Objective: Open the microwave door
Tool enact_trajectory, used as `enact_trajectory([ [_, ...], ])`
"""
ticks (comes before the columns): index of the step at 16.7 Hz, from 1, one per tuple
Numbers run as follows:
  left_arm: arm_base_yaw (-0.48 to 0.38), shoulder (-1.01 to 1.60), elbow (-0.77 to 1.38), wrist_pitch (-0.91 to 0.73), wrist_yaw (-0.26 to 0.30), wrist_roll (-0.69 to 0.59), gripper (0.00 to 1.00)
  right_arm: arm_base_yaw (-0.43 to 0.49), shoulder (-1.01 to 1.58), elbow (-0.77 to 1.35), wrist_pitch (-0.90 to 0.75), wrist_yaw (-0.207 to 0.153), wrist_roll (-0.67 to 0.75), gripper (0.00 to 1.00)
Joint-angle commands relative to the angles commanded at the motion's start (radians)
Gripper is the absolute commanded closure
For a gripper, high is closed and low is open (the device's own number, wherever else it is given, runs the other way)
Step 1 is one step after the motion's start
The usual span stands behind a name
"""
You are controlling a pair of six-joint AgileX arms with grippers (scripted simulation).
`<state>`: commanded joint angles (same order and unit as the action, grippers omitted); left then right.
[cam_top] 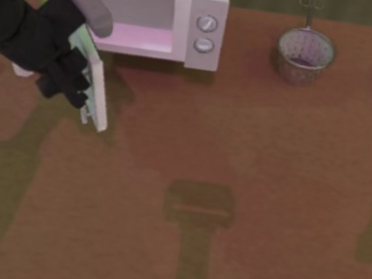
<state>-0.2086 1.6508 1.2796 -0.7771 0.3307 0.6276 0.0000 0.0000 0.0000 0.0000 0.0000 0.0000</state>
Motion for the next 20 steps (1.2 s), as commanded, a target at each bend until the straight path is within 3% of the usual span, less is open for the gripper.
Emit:
enact_trajectory([
  [13,-0.001,0.004,-0.002,-0.002,0.003,0.003,1.00,0.000,0.000,0.000,0.000,0.000,0.000,0.00],
  [20,0.066,0.012,0.017,-0.070,0.060,0.168,1.00,0.000,0.000,0.000,0.000,0.000,0.000,0.00],
])
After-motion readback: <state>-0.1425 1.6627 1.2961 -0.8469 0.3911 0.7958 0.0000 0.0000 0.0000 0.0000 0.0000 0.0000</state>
